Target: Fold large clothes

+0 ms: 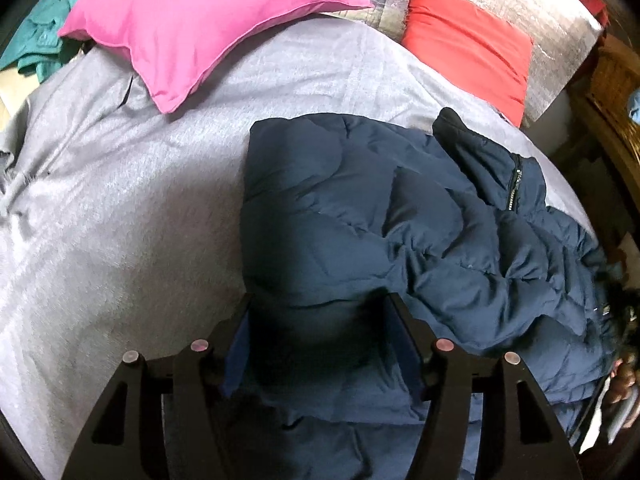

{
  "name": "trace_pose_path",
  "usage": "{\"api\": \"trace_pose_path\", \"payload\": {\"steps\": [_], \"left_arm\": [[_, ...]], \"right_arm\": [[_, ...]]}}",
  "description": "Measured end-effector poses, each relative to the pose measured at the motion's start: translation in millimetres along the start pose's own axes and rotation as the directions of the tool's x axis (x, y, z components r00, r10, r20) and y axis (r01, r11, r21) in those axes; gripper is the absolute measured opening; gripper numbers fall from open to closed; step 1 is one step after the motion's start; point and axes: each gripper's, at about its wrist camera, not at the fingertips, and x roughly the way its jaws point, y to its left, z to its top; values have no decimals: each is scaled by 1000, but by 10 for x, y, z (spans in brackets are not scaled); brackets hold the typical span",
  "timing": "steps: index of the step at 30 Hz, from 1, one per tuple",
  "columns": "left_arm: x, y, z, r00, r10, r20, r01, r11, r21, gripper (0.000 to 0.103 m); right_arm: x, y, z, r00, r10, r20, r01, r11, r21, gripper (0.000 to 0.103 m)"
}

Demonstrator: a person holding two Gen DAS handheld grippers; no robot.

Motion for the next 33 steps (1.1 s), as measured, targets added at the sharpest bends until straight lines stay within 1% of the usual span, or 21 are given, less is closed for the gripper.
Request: {"api": "trace_pose_path", "payload": {"steps": [3, 4, 7, 8, 9, 10, 11, 12, 14, 15, 17, 19, 21, 22, 23, 24, 26, 28, 30, 32, 33], "left_arm": [[-2, 18, -2, 1000, -1, -4, 1, 1000, -5, 64], [-1, 23, -1, 1000, -2, -6, 2, 1000, -6, 65], [-12, 38, -4, 1000, 2, -17, -2, 1000, -3, 67], [-23, 37, -4, 1000, 9, -20, -9, 1000, 4, 67], [-42, 34, -4, 1000, 19, -20, -19, 1000, 10, 67], [-64, 29, -2, 1000, 26, -17, -26, 1000, 14, 67], [-102, 24, -2, 999, 34, -10, -34, 999, 19, 67], [-153, 17, -6, 999, 39, 3, -39, 999, 24, 67], [-290, -6, -26, 999, 38, 36, -39, 998, 41, 67], [-342, -17, -39, 998, 32, 49, -34, 998, 51, 67], [-443, -65, -91, 997, 15, 73, -21, 996, 88, 69], [-456, -103, -133, 997, 18, 76, -27, 992, 121, 74], [-385, -114, -169, 997, 49, 58, -57, 989, 138, 74], [-316, -94, -181, 997, 69, 33, -73, 988, 137, 74], [-236, -62, -196, 997, 81, 0, -81, 988, 131, 74], [-177, -40, -208, 996, 86, -26, -82, 989, 123, 74], [-156, 25, -219, 996, 77, -34, -73, 992, 103, 74], [-205, 30, -202, 997, 79, -18, -76, 991, 106, 74], [-222, 28, -201, 996, 86, -6, -85, 990, 114, 74], [-188, 49, -201, 995, 92, -24, -89, 990, 109, 74], [-200, 41, -205, 996, 85, -28, -82, 991, 103, 74]], "right_arm": [[-88, 169, -68, 999, -13, 39, 16, 997, -74, 38], [-45, 117, -97, 998, -47, 32, 49, 997, -67, 38], [82, -145, -140, 993, -114, -34, 115, 992, 44, 44], [41, -208, -164, 995, -96, -38, 100, 991, 94, 50], [-2, -213, -176, 996, -85, -40, 89, 989, 119, 60], [-71, -199, -194, 996, -76, -38, 81, 987, 138, 65], [-191, -155, -222, 998, -60, -21, 63, 988, 140, 72], [-266, -101, -255, 998, -58, -8, 58, 990, 126, 75], [-394, -41, -323, 996, -92, -6, 92, 992, 88, 77], [-438, -44, -378, 993, -117, -25, 118, 990, 72, 77], [-468, -144, -428, 993, -108, -48, 112, 991, 77, 77], [-417, -282, -514, 994, -79, -77, 87, 990, 114, 78], [-293, -286, -622, 991, -28, -128, 43, 993, 110, 77], [-242, -255, -673, 989, -28, -144, 40, 996, 84, 75], [-192, -156, -738, 986, -57, -154, 61, 998, 22, 63], [-170, -76, -777, 984, -99, -147, 96, 995, -26, 46], [-220, 81, -822, 982, -143, -122, 133, 987, -86, 34], [-361, 310, -836, 987, -151, -50, 142, 977, -158, 32], [-459, 475, -858, 986, -167, 23, 168, 958, -231, 32], [-302, 449, -858, 971, -237, 14, 233, 940, -251, 32], [-153, 333, -864, 960, -278, -34, 264, 937, -231, 37]]}}
